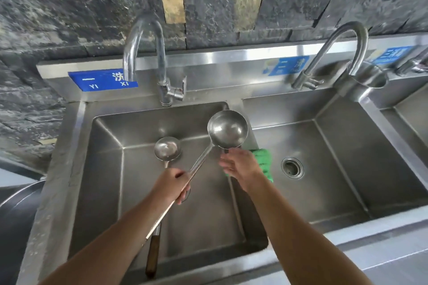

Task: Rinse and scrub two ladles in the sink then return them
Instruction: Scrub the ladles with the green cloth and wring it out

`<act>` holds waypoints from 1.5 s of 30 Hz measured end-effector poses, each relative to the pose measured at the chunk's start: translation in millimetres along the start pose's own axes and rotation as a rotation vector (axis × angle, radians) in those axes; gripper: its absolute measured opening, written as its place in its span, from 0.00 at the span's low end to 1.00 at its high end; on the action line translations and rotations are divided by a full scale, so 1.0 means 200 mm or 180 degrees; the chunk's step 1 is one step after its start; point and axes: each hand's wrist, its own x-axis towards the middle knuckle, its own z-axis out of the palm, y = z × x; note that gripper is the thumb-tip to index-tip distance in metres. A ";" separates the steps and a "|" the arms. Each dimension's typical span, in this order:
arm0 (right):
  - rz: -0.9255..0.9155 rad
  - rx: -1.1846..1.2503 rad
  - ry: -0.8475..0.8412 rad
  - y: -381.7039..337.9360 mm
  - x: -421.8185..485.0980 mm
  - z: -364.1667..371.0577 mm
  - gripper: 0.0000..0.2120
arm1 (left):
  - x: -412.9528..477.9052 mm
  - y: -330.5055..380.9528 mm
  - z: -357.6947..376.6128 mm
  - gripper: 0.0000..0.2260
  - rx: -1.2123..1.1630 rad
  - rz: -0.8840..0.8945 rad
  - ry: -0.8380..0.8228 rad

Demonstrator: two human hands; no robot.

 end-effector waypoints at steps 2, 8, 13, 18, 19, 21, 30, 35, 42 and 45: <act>-0.0294 -0.0791 0.0610 -0.05 0.05 -0.14 0.11 | 0.02 -0.02 0.05 0.15 0.0034 -0.0067 0.0009; -0.0159 -0.2499 0.1419 -0.01 0.22 -0.39 0.40 | 0.00 -0.08 0.12 0.14 -0.0061 -0.0323 0.0013; 0.0006 -0.2423 0.1156 0.10 0.30 -0.38 0.52 | 0.02 -0.09 0.12 0.13 -0.0208 -0.0317 0.0057; -0.0413 -0.2441 0.1407 0.14 0.31 -0.40 0.34 | 0.01 -0.08 0.12 0.13 -0.0299 -0.0340 0.0073; -0.0563 -0.2401 0.1545 0.14 0.29 -0.40 0.30 | -0.01 -0.07 0.12 0.13 -0.0320 -0.0307 0.0051; -0.0930 -0.2340 0.1797 0.16 0.25 -0.39 0.23 | -0.03 -0.06 0.09 0.13 -0.0336 -0.0249 -0.0003; -0.0682 -0.0984 0.1578 0.23 -0.01 -0.13 0.13 | -0.12 -0.03 -0.07 0.11 -0.0475 0.0077 -0.0077; 0.0271 0.0870 0.0284 0.27 -0.12 0.13 0.12 | -0.19 0.05 -0.17 0.10 -0.0662 0.0255 -0.0383; -0.0058 0.2251 -0.0206 0.20 -0.20 0.34 0.15 | -0.26 0.08 -0.32 0.10 -0.0757 0.0403 -0.0494; -0.0369 0.2018 -0.0728 0.18 -0.24 0.35 0.24 | -0.28 0.11 -0.39 0.08 -0.0993 0.0488 -0.0502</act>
